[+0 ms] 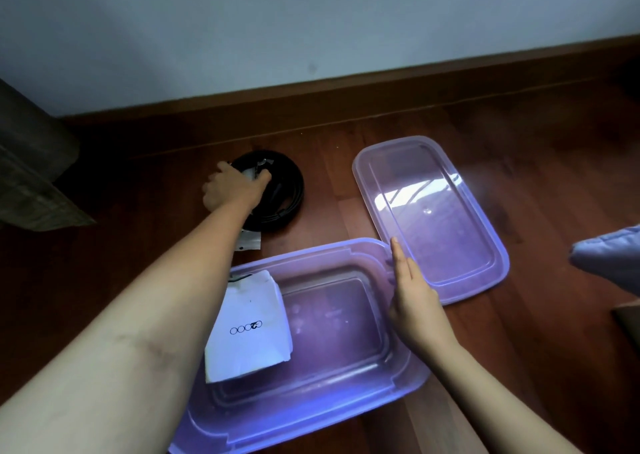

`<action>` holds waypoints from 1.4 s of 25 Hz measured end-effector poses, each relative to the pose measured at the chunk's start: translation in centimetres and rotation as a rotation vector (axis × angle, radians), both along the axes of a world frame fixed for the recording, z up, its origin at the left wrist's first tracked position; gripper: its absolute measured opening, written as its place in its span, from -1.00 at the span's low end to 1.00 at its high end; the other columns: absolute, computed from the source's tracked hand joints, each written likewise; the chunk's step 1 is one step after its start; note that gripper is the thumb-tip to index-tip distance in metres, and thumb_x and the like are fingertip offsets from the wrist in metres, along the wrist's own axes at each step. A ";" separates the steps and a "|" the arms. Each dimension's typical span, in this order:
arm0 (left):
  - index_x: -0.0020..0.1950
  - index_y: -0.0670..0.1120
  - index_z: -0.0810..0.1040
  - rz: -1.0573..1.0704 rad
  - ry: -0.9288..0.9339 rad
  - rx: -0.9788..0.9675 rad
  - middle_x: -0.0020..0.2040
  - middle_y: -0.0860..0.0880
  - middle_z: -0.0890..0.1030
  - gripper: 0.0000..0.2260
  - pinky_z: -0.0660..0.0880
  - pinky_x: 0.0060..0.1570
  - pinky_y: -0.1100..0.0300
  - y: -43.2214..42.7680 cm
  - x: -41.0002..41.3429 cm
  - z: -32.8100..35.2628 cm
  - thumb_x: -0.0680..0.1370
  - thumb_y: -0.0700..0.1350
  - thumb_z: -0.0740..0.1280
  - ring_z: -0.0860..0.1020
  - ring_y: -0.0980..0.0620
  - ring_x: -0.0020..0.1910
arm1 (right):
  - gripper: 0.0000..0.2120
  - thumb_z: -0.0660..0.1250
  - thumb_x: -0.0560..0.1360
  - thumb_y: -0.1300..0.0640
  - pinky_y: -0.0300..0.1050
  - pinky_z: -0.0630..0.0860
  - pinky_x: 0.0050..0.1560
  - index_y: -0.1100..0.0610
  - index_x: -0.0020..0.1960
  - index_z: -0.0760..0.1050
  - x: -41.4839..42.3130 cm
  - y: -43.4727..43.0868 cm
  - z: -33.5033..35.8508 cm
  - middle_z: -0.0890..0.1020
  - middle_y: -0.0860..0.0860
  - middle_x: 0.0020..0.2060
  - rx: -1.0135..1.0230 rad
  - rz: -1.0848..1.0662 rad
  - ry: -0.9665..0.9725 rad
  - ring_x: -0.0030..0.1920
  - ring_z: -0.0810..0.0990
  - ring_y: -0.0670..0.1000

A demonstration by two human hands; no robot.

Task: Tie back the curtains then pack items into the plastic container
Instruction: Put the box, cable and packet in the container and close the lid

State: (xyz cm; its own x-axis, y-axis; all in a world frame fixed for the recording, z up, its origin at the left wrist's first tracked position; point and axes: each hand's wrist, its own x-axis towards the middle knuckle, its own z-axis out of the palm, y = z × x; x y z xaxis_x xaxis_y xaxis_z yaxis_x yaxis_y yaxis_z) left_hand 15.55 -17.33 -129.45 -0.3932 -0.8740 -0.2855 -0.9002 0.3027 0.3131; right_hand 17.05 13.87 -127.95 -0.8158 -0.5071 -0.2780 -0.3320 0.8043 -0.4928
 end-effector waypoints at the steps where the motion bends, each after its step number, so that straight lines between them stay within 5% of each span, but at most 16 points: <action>1: 0.39 -0.23 0.23 -0.030 0.003 -0.039 0.33 -0.28 0.40 -0.31 0.39 0.18 -0.06 0.0 -0.2 0.1 0.48 0.24 0.25 0.39 -0.28 0.30 | -0.14 0.12 0.37 0.45 0.17 0.48 -0.04 -0.01 0.53 -0.12 0.0 0.0 0.0 0.33 0.12 0.37 -0.002 -0.002 -0.003 0.07 0.53 0.33; 6: 0.32 -0.28 0.33 -0.218 0.000 -0.227 0.27 -0.27 0.40 -0.50 0.44 0.09 -0.08 0.8 -0.1 0.2 0.55 0.07 0.25 0.48 -0.29 0.20 | -0.14 0.12 0.37 0.45 0.18 0.48 -0.02 -0.01 0.53 -0.13 0.1 -0.1 0.3 0.33 0.11 0.37 -0.009 0.004 -0.008 0.08 0.52 0.33; 13: 0.20 -0.31 0.45 -0.305 0.060 -0.140 0.20 -0.33 0.51 -0.63 0.40 0.13 -0.04 0.5 0.4 -0.3 0.58 -0.02 0.25 0.46 -0.33 0.20 | -0.15 0.12 0.37 0.45 0.14 0.48 -0.08 0.00 0.54 -0.13 0.2 -0.1 0.5 0.34 0.12 0.36 -0.005 0.010 0.006 0.03 0.53 0.33; 17: 0.08 -0.27 0.51 -0.309 0.249 -0.144 0.07 -0.32 0.56 -0.68 0.41 0.01 -0.04 0.7 1.0 0.9 0.58 -0.01 0.24 0.51 -0.31 0.10 | -0.17 0.12 0.38 0.43 0.14 0.48 -0.03 0.00 0.54 -0.10 0.1 -0.1 0.2 0.33 0.11 0.39 0.002 0.025 0.006 0.08 0.52 0.32; 20: -0.06 -0.21 0.59 -0.462 0.566 -0.067 -0.15 -0.21 0.63 -0.76 0.38 -0.17 0.12 2.0 1.7 3.4 0.54 -0.02 0.32 0.59 -0.07 -0.12 | -0.26 0.12 0.43 0.40 -0.03 0.42 0.13 -0.01 0.52 0.03 -0.3 0.1 -0.2 0.38 0.08 0.38 -0.126 -0.021 -0.022 0.22 0.49 0.20; 23: -0.01 -0.23 0.61 -0.803 0.737 0.021 -0.18 -0.11 0.61 -0.78 0.31 -0.25 0.43 5.5 4.4 6.3 0.50 -0.08 0.38 0.46 0.23 -0.26 | -0.52 0.11 0.57 0.30 -0.37 0.30 0.25 -0.01 0.44 0.23 -0.5 0.4 0.0 0.40 -0.10 0.35 -0.451 -0.155 -0.202 0.32 0.41 -0.09; 26: 0.03 -0.22 0.59 -1.198 0.613 -0.034 -0.13 -0.12 0.61 -0.63 0.45 -0.16 0.26 8.3 7.7 5.5 0.48 0.08 0.29 0.52 0.07 -0.19 | -0.61 0.15 0.56 0.20 -0.38 0.31 0.32 0.03 0.37 0.35 -0.8 0.7 -0.2 0.44 -0.05 0.35 -0.620 -0.225 -0.379 0.27 0.40 -0.24; 29: -0.07 -0.20 0.53 -1.394 0.338 -0.263 -0.16 -0.16 0.59 -0.62 0.48 -0.40 0.09 11.4 9.1 2.9 0.49 0.11 0.15 0.61 -0.17 -0.27 | -0.57 0.11 0.56 0.26 -0.37 0.25 0.37 -0.05 0.37 0.22 -1.0 0.8 -0.4 0.35 -0.05 0.40 -0.639 -0.207 -0.403 0.32 0.35 -0.24; 32: 0.14 -0.20 0.41 -1.260 -0.123 -0.208 0.14 -0.20 0.51 -0.65 0.47 -0.12 -0.05 14.2 8.8 2.2 0.59 0.07 0.14 0.55 -0.26 0.05 | -0.49 0.17 0.45 0.02 -0.14 0.31 0.38 -0.25 0.36 0.16 -0.6 0.8 -0.5 0.40 -0.19 0.30 -0.536 -0.166 -0.316 0.32 0.39 -0.16; 35: 0.20 -0.18 0.38 -1.051 -0.232 -0.183 0.20 -0.18 0.52 -0.65 0.47 -0.03 -0.03 14.9 8.3 2.3 0.60 0.07 0.16 0.53 -0.23 0.16 | -0.23 0.36 0.37 0.07 -0.08 0.43 0.27 -0.45 0.34 0.02 -0.2 0.9 -0.6 0.47 -0.17 0.28 -0.377 -0.072 -0.191 0.29 0.47 -0.08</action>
